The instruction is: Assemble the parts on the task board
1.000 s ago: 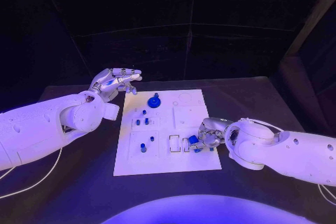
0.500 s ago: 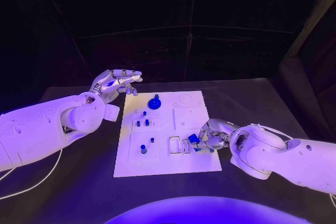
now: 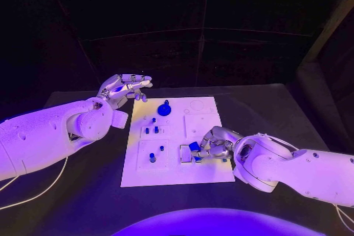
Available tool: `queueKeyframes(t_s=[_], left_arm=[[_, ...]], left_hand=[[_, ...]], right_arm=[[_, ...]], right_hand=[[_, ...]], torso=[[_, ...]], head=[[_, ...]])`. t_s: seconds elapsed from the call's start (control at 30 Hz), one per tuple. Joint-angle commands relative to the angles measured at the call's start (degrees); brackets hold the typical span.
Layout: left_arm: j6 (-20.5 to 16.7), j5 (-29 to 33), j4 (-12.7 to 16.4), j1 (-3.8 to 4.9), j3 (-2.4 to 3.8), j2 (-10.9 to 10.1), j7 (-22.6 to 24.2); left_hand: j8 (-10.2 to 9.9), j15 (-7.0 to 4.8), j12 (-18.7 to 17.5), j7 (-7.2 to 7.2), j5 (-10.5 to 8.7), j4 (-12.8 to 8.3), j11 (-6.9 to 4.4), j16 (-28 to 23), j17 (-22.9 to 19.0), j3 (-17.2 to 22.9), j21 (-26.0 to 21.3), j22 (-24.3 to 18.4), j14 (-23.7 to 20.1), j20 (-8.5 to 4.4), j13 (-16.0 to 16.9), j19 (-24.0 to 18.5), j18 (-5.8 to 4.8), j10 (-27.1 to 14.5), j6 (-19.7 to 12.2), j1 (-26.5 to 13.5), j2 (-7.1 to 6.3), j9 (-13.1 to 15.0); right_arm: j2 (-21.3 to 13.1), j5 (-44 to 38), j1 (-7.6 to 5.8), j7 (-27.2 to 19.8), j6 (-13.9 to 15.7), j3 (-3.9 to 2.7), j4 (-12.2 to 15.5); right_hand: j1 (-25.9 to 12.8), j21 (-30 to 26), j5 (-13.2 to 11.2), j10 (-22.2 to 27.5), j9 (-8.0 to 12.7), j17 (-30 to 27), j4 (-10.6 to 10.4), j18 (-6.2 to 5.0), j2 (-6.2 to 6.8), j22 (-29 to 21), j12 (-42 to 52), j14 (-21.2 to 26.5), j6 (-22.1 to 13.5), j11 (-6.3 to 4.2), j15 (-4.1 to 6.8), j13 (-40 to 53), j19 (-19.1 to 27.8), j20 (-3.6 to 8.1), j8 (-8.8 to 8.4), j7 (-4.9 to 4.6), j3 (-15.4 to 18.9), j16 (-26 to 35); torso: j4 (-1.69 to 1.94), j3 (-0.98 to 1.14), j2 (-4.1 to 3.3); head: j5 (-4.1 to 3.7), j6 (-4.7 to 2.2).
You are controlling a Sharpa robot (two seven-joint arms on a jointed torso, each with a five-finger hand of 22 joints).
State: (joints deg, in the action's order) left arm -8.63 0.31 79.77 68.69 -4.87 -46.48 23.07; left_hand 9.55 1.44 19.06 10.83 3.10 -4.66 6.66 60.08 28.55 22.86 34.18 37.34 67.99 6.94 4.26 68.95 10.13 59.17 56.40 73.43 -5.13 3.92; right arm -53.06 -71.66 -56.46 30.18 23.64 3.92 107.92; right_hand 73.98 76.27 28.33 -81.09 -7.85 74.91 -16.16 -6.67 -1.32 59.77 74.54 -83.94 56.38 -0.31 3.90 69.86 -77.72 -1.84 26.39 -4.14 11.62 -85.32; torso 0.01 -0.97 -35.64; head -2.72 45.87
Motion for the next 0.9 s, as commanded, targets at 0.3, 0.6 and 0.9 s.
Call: queueKeyframes(t_s=[0.3,0.6,0.9], left_arm=[[0.87,0.07,0.05,0.09,0.02,0.2,0.11],[0.9,0.07,0.11,0.09,0.02,0.37,0.03],[0.8,0.07,0.07,0.1,0.02,0.36,0.01]], left_hand=[[0.33,0.13,0.32,-0.06,0.13,-0.03,-0.12,-0.28,-0.08,-0.4,-0.39,-0.1,-0.44,0.21,-0.06,-0.03,0.3,-0.44,-0.4,-0.14,0.56,-0.05],[0.34,0.14,0.34,-0.05,0.13,-0.02,-0.11,-0.28,-0.1,-0.42,-0.41,-0.11,-0.45,0.22,-0.07,-0.03,0.3,-0.48,-0.43,-0.15,0.57,-0.05],[0.34,0.15,0.35,-0.04,0.13,-0.01,-0.1,-0.28,-0.11,-0.45,-0.42,-0.12,-0.46,0.22,-0.07,-0.03,0.3,-0.52,-0.46,-0.16,0.57,-0.05]], right_arm=[[3.85,1.41,-0.12,2.24,-2.73,-0.05,-2.45],[5.31,-2.19,-0.17,3.38,-2.08,-0.07,-3.96],[6.04,-4.38,-0.19,4.04,-1.72,-0.07,-4.51]], right_hand=[[-1.27,0.28,-1.09,-0.21,-0.18,4.05,-0.39,1.07,-0.32,-0.01,-0.65,-4.02,0.9,-0.23,0.43,-0.36,-0.33,-0.09,0.38,0.21,0.91,-0.05],[-2.96,0.11,-3.95,-0.08,-0.67,3.79,-0.42,1.02,-0.2,-0.26,-1.44,-3.96,1.49,-0.49,0.66,-0.69,-0.17,0.09,0.81,0.54,2.41,0.13],[-9.15,-0.61,-18.3,0.28,-1.8,3.02,-0.66,0.85,2.39,-1.31,-3.1,-3.8,1.56,-0.65,0.85,-1.35,0.29,0.26,1.69,0.84,4.41,0.7]], torso=[[-0.15,0.03,-0.05],[0.0,0.03,-0.03],[-0.07,0.09,-0.01]], head=[[0.71,0.08],[0.86,0.14],[1.03,0.2]])
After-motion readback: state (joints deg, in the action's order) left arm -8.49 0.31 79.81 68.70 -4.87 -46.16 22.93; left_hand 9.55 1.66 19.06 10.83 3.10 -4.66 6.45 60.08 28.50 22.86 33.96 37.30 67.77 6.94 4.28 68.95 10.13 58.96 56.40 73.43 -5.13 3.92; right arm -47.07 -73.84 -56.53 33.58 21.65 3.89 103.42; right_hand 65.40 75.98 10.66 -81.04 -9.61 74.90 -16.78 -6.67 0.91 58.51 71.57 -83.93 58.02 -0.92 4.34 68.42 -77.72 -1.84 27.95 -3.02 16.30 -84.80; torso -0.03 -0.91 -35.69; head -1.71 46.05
